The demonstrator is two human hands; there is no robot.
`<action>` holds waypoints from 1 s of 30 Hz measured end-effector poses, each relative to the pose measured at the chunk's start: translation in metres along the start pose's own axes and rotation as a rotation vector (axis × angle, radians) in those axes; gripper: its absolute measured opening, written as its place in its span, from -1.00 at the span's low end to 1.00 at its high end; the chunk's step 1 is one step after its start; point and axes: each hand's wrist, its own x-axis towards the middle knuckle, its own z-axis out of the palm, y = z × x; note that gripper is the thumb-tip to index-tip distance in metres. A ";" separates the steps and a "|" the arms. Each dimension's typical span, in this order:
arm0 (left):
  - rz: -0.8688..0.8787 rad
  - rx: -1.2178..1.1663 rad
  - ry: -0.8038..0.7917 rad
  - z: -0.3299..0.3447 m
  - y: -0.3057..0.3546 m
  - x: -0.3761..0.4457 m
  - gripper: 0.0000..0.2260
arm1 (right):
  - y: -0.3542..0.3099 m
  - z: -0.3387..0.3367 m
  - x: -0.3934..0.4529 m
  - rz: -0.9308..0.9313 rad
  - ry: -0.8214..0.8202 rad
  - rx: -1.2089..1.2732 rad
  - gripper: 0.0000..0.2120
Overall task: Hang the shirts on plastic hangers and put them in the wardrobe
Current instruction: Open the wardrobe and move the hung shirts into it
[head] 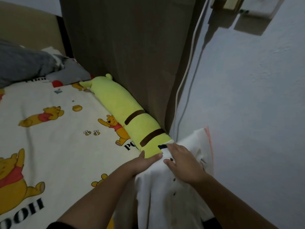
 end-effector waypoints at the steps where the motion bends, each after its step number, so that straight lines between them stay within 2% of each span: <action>1: -0.033 -0.019 -0.025 -0.001 -0.001 0.002 0.24 | 0.000 0.003 0.000 0.005 -0.012 0.012 -0.44; 7: -0.149 -0.147 -0.132 0.000 -0.007 0.007 0.09 | 0.004 0.007 -0.003 0.025 -0.028 0.020 -0.45; 10: -0.164 -0.193 -0.120 0.002 -0.009 0.005 0.19 | 0.005 0.009 -0.003 0.020 -0.027 0.017 -0.46; 12: -0.132 -0.147 -0.025 0.003 -0.010 0.005 0.24 | 0.005 0.010 -0.003 0.017 -0.027 0.014 -0.46; 15: -0.066 -0.007 0.205 0.005 -0.009 -0.001 0.19 | 0.006 0.007 -0.005 0.001 -0.052 0.013 -0.43; 18: 0.020 0.209 0.400 0.003 -0.006 -0.015 0.20 | 0.006 -0.003 -0.004 -0.013 -0.033 0.031 -0.39; 24: 0.187 0.307 0.649 -0.008 0.005 -0.043 0.22 | -0.003 -0.034 0.000 -0.071 0.170 0.006 -0.45; 27: 0.273 0.374 0.716 -0.012 0.014 -0.061 0.15 | -0.010 -0.051 0.002 -0.093 0.362 -0.022 -0.49; 30: 0.362 0.501 0.737 -0.016 0.027 -0.081 0.11 | -0.014 -0.066 0.006 -0.165 0.468 -0.064 -0.40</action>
